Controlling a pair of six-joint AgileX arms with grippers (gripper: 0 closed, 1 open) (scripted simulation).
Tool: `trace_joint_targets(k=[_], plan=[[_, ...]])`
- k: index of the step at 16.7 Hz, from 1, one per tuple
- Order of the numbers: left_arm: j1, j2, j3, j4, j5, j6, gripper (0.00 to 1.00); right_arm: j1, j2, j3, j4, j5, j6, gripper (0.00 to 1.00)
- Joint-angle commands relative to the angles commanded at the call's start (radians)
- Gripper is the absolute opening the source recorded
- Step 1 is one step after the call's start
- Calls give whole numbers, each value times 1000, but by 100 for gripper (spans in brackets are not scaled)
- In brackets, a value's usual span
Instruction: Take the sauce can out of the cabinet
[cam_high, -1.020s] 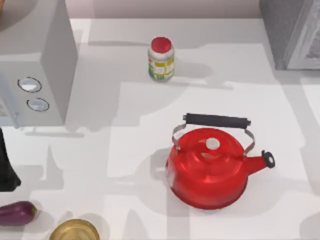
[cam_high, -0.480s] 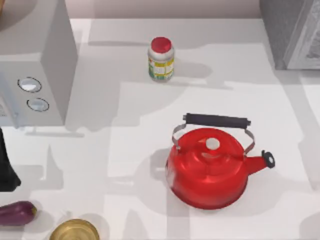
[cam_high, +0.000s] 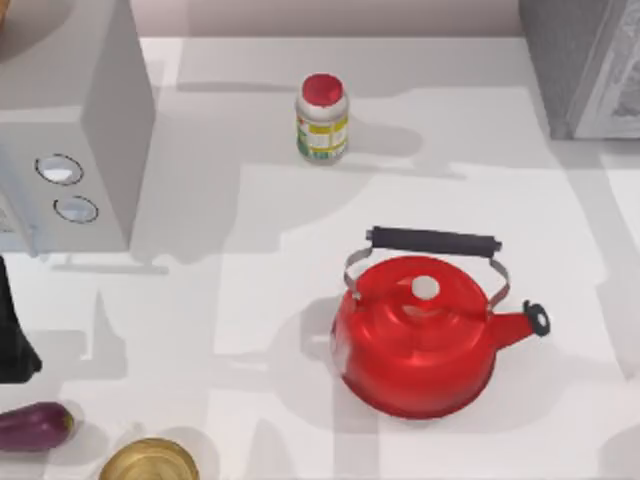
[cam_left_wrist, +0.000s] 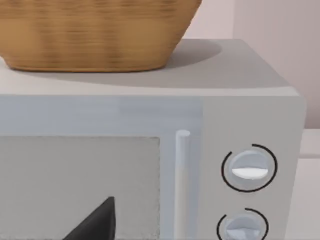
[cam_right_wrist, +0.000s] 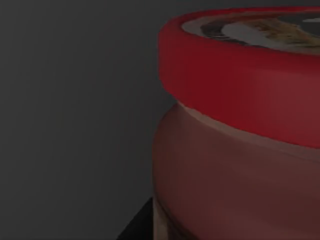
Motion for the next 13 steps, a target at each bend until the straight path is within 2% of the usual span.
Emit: trace_joint_targets(k=[3, 4, 13], plan=[[0, 0, 0, 0, 0, 0, 100, 0, 0, 0, 0, 0, 0, 2], [0, 0, 0, 0, 0, 0, 100, 0, 0, 0, 0, 0, 0, 0], [0, 0, 0, 0, 0, 0, 100, 2, -3, -1, -2, 0, 2, 0]])
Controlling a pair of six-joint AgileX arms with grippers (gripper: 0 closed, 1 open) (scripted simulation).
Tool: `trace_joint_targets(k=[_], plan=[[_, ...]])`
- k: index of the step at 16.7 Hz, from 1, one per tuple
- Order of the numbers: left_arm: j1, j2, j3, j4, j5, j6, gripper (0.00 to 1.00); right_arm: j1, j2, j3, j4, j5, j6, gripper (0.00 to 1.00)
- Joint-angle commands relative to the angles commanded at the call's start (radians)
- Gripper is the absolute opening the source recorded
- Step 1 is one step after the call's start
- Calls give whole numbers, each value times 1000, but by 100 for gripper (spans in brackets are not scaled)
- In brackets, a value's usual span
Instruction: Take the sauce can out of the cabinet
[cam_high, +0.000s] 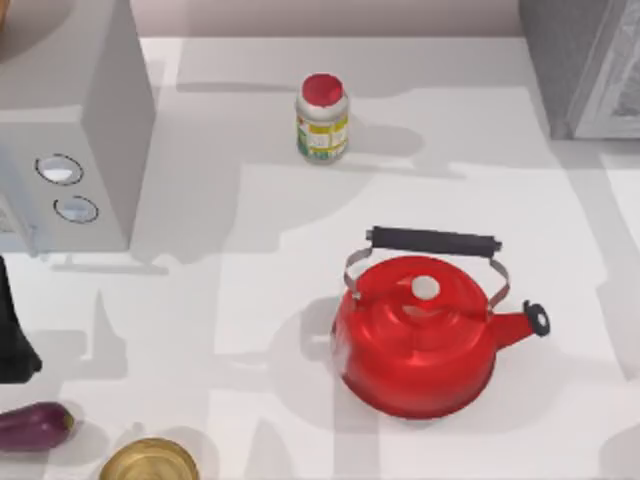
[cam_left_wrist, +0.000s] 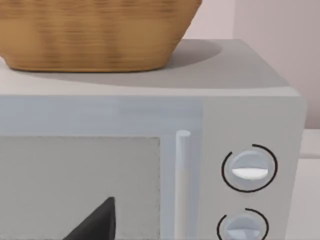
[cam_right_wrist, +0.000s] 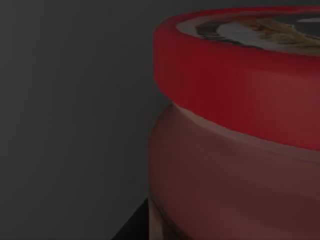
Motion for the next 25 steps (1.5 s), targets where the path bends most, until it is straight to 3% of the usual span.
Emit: trace_joint_targets(k=[13, 20, 25], plan=[[0, 0, 0, 0, 0, 0, 100, 102, -462, -163, -301, 94, 1, 0], [0, 0, 0, 0, 0, 0, 100, 93, -488, -189, -284, 90, 3, 0], [0, 0, 0, 0, 0, 0, 100, 66, -673, -453, -185, 66, 0, 0]])
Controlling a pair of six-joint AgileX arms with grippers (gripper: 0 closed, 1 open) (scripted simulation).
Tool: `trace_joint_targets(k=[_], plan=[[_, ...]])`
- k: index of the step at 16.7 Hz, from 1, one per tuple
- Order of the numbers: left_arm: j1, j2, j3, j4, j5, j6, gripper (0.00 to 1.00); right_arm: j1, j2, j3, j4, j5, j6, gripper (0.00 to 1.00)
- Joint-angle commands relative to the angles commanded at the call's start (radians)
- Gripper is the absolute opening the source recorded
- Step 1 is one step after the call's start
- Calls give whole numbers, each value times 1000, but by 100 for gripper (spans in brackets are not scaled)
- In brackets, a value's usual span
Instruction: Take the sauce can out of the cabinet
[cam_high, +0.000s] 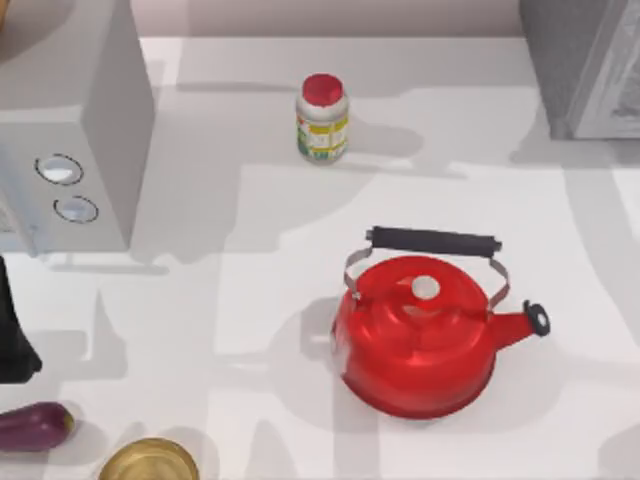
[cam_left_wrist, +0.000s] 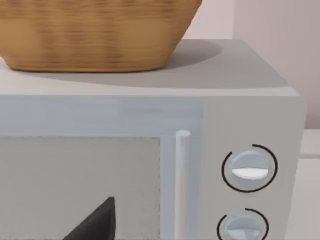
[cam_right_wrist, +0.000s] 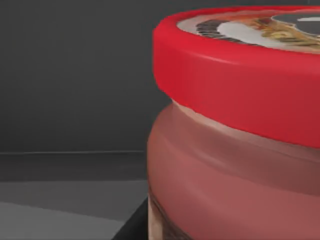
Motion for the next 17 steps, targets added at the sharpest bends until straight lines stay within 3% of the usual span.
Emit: trace_joint_targets(k=[12, 17], plan=[[0, 0, 0, 0, 0, 0, 100, -109, -801, -1356, 413, -126, -16, 0], [0, 0, 0, 0, 0, 0, 100, -147, -1090, -1735, 566, -172, -21, 0]])
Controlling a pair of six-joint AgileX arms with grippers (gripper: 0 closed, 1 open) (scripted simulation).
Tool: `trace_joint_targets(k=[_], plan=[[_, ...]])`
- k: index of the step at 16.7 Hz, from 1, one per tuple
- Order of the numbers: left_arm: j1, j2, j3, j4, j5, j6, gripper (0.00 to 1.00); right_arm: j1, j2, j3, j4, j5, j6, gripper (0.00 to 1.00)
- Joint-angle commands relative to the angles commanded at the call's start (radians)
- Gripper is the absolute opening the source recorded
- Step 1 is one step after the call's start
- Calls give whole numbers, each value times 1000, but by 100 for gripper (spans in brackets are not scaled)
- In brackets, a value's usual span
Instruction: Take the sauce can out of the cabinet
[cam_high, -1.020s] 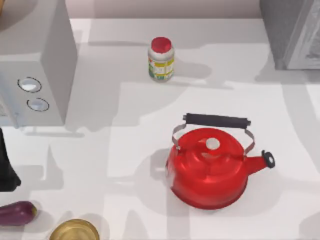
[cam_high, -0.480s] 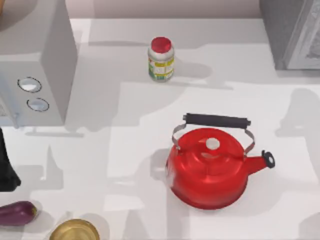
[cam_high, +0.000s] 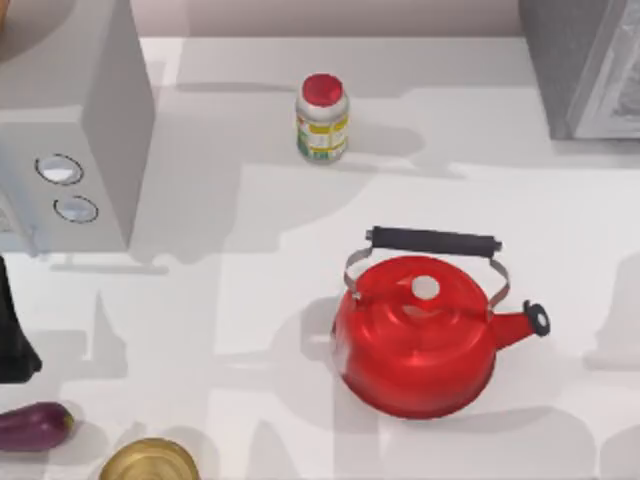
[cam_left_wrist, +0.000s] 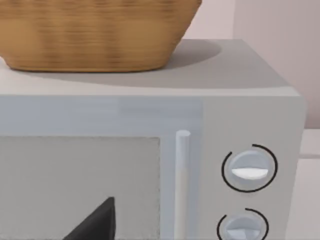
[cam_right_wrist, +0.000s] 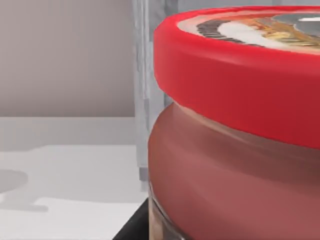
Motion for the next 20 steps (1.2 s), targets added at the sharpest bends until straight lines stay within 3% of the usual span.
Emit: trace_joint_targets(k=[4, 12, 20], plan=[[0, 0, 0, 0, 0, 0, 100, -13, -105, -112, 56, -17, -2, 0], [0, 0, 0, 0, 0, 0, 100, -13, -71, -97, 83, -30, 1, 0], [0, 0, 0, 0, 0, 0, 100, -35, 453, 115, 459, -240, 13, 0]])
